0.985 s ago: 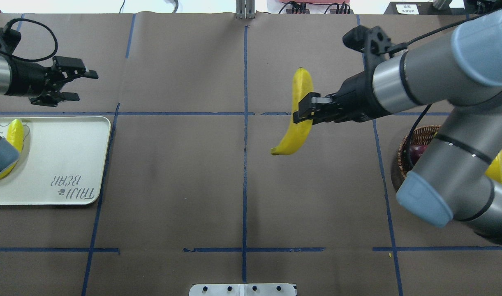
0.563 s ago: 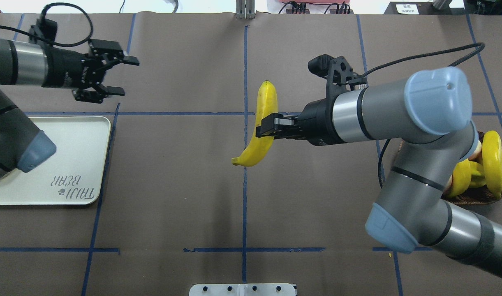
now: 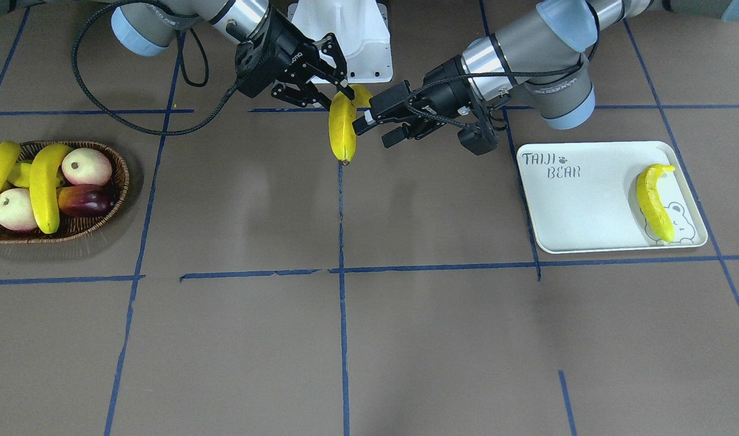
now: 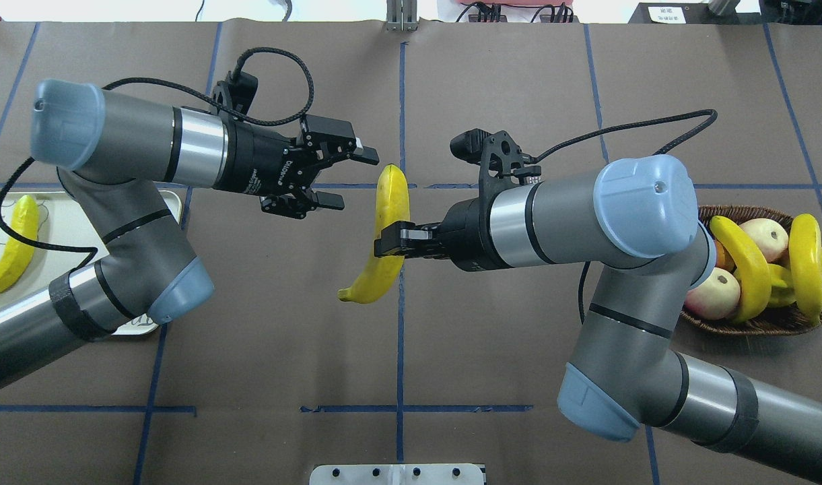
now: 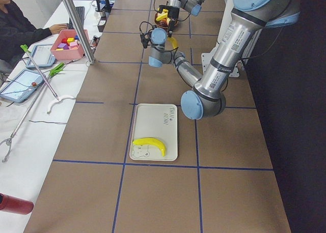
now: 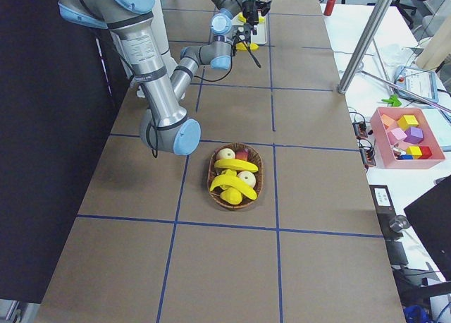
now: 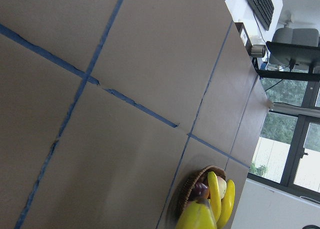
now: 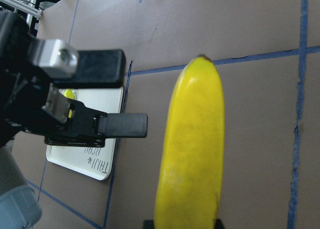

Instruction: Transfer all bananas from basket to plate

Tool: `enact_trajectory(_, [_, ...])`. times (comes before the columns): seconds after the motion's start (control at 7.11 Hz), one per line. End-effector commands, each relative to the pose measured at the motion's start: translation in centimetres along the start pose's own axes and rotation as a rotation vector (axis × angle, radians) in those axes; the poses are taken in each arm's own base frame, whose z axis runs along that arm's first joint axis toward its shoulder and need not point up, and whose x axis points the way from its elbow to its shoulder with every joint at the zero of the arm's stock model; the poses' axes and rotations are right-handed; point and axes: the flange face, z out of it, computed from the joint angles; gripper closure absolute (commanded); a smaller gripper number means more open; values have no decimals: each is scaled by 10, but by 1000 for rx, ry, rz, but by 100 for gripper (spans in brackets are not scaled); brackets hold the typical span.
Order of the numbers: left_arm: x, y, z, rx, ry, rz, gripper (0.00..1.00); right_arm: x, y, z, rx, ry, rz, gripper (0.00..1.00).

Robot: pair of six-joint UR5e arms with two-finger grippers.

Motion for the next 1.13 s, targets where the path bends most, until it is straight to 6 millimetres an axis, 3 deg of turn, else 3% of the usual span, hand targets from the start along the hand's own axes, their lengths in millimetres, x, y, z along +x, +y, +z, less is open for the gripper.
enact_trajectory(0.0, [-8,31,33,-3,12,68,5,-1,6,4,-13,-3,-1,100])
enact_trajectory(0.14, [-12,40,43,12,18,68,5,-2,7,4,-15,-5,-2,100])
enact_trajectory(0.28, [-12,42,45,7,18,68,26,-2,7,4,-14,-7,-1,100])
enact_trajectory(0.42, [-15,42,44,8,14,69,89,-2,9,5,-19,-5,-2,100])
enact_trajectory(0.56, [-15,42,44,9,14,69,100,-1,9,4,-21,-6,-2,97])
enact_trajectory(0.7, [-13,40,42,13,18,70,100,0,9,5,-22,0,0,86])
enact_trajectory(0.84, [-12,37,39,18,18,70,100,2,12,8,-30,5,2,1])
enact_trajectory(0.98, [-9,37,38,21,15,66,100,1,18,9,-38,-5,0,0])
